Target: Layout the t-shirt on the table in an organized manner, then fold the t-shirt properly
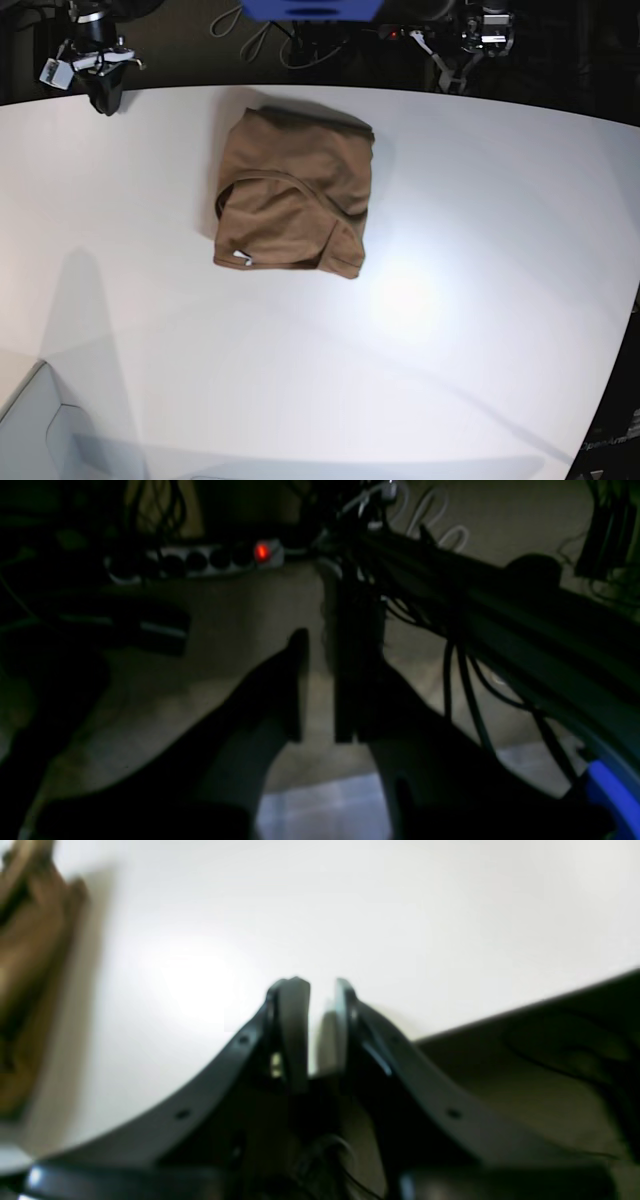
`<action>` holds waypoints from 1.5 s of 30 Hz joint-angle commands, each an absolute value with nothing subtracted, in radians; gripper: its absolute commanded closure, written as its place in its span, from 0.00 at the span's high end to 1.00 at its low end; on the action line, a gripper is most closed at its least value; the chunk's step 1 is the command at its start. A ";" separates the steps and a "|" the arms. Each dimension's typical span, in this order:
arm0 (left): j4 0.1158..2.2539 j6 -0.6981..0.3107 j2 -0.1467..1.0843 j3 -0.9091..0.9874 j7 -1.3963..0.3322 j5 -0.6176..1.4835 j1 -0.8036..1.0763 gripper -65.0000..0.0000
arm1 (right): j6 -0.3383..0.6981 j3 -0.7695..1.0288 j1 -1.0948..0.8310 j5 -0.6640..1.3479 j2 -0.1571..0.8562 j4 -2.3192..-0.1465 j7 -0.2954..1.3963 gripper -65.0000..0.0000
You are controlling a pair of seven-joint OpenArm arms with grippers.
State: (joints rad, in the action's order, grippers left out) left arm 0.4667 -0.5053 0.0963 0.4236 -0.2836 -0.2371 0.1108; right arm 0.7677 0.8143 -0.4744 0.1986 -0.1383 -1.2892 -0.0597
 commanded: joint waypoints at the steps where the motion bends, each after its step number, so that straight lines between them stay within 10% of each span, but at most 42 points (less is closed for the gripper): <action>1: 0.464 -0.519 0.096 0.421 -0.274 -0.231 0.099 0.13 | 0.698 0.805 -0.493 -0.025 -0.157 -1.221 0.229 0.13; 33: 0.476 -0.515 0.125 0.292 -0.196 -0.220 0.094 0.13 | 0.698 0.682 -0.661 0.105 -0.157 -1.859 0.309 0.13; 45: 0.476 -0.513 0.107 0.291 -0.196 -0.229 0.093 0.13 | 0.698 0.848 -0.619 0.113 -0.157 -1.607 0.346 0.13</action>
